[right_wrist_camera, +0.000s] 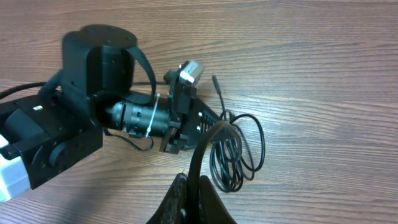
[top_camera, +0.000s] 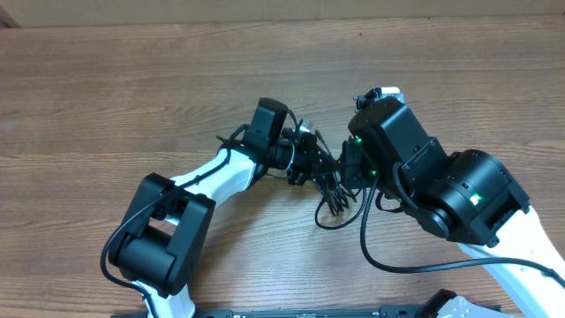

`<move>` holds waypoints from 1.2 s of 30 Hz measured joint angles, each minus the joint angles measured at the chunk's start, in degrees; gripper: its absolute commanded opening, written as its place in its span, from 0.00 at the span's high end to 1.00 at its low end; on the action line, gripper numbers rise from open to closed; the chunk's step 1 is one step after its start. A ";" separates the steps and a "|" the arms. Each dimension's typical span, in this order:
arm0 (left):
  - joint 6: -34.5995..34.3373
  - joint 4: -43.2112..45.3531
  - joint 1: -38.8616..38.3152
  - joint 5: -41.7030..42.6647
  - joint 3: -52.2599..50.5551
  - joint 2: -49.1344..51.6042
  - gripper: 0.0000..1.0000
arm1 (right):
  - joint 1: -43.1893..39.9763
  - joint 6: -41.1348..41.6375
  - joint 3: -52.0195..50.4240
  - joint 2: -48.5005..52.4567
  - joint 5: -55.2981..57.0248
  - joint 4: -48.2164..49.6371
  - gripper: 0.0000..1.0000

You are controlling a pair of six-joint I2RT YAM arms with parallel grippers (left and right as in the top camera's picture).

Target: Untangle cables

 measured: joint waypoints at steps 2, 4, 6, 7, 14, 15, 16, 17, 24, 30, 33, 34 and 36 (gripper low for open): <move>2.25 4.68 1.03 1.95 -0.04 0.02 0.96 | 0.00 -0.02 0.00 0.00 0.52 -0.52 0.96; 3.93 11.21 3.15 5.14 -0.07 0.07 0.96 | 0.00 0.00 0.00 0.00 1.62 -1.33 0.96; 4.66 17.77 6.29 8.72 -0.02 0.09 0.96 | 0.00 0.07 0.00 0.00 3.17 -1.86 0.96; 4.59 21.38 8.41 10.62 0.04 0.09 0.96 | 0.00 0.13 0.00 0.00 3.80 -1.99 0.96; -2.45 47.74 24.17 20.48 0.09 0.20 0.96 | 0.00 0.17 0.00 0.00 5.95 -2.16 0.96; -4.02 51.67 25.86 21.55 0.07 0.20 0.96 | 0.00 0.20 0.00 0.00 6.36 -2.16 0.96; -6.08 56.22 27.56 22.60 0.07 0.31 0.96 | 0.00 0.22 0.00 0.00 6.80 -2.19 0.96; -8.48 60.85 29.38 23.87 0.09 0.31 0.96 | -0.02 0.22 0.00 0.00 7.30 -2.19 0.96; -27.74 85.44 39.08 30.95 0.11 0.20 0.96 | -4.33 0.20 0.00 0.00 13.53 -4.07 0.96; -33.09 85.50 41.94 32.37 0.09 0.20 0.96 | -16.72 0.20 0.00 0.00 16.24 -4.68 0.96; -33.40 85.59 41.90 32.37 0.09 0.20 0.96 | -22.10 0.17 0.00 0.00 16.44 -4.59 0.96; -33.40 85.57 41.79 32.37 0.09 0.17 0.96 | -23.26 0.17 0.00 -0.04 16.37 -4.50 0.96; -33.40 85.59 41.79 32.37 0.09 0.20 0.96 | -25.00 -0.13 0.00 -0.04 15.80 -3.93 0.96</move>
